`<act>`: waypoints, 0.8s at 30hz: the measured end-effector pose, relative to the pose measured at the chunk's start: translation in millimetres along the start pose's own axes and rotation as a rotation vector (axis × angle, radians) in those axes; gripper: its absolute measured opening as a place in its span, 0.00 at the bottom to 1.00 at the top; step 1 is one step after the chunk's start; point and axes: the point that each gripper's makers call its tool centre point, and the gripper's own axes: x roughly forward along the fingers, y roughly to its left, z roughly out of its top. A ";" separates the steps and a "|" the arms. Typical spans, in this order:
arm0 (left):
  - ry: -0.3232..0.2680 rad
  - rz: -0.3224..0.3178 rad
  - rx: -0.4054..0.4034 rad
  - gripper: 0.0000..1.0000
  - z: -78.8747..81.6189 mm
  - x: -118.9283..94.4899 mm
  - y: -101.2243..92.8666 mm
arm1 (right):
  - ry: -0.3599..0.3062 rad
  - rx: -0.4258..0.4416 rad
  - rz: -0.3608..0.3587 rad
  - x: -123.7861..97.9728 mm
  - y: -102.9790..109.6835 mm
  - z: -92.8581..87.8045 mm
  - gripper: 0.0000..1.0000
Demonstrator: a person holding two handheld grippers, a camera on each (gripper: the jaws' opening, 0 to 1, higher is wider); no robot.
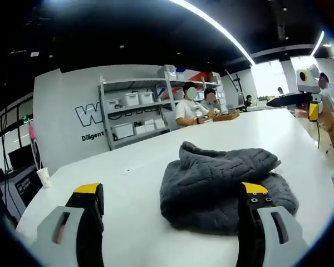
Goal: Open the folded towel by lifting each exposed corner and separating the folded layers until the towel lies flat within the target outline without major curled edges
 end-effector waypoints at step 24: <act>0.075 -0.301 0.229 0.88 26.7 15.7 -170.2 | -0.005 -0.023 -0.026 -28.1 -1.8 -12.6 0.99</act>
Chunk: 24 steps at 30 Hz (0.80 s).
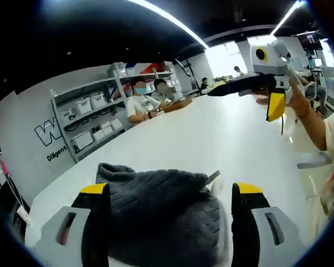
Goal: Open the folded towel by lifting each exposed corner and separating the folded layers until the towel lies flat within the target outline without major curled edges
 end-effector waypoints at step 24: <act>0.014 0.064 -0.038 0.33 -20.2 24.5 -0.8 | -0.007 0.008 0.005 -3.2 5.2 -1.7 0.99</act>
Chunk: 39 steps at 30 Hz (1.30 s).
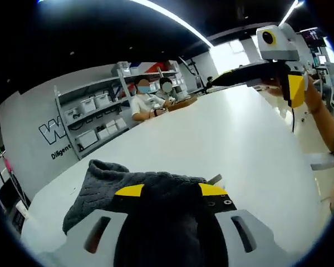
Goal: Open the folded towel by lifting each exposed corner and separating the folded layers until the towel lies flat within the target outline without major curled edges
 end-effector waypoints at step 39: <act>-0.104 0.274 -0.027 0.05 50.0 -17.8 101.3 | -0.003 -0.010 0.028 -1.7 11.8 7.9 0.99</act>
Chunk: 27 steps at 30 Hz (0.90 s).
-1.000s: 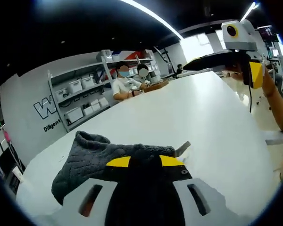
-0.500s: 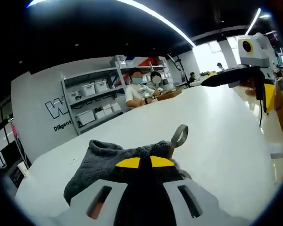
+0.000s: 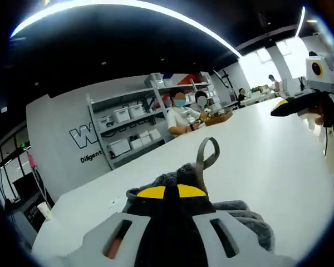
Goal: Open the folded towel by lifting each exposed corner and separating the folded layers until the towel lies flat within the target outline without major curled edges
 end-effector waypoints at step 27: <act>0.118 0.306 -0.036 0.05 -39.5 50.2 136.8 | 0.008 0.000 0.032 11.4 13.2 -1.5 0.99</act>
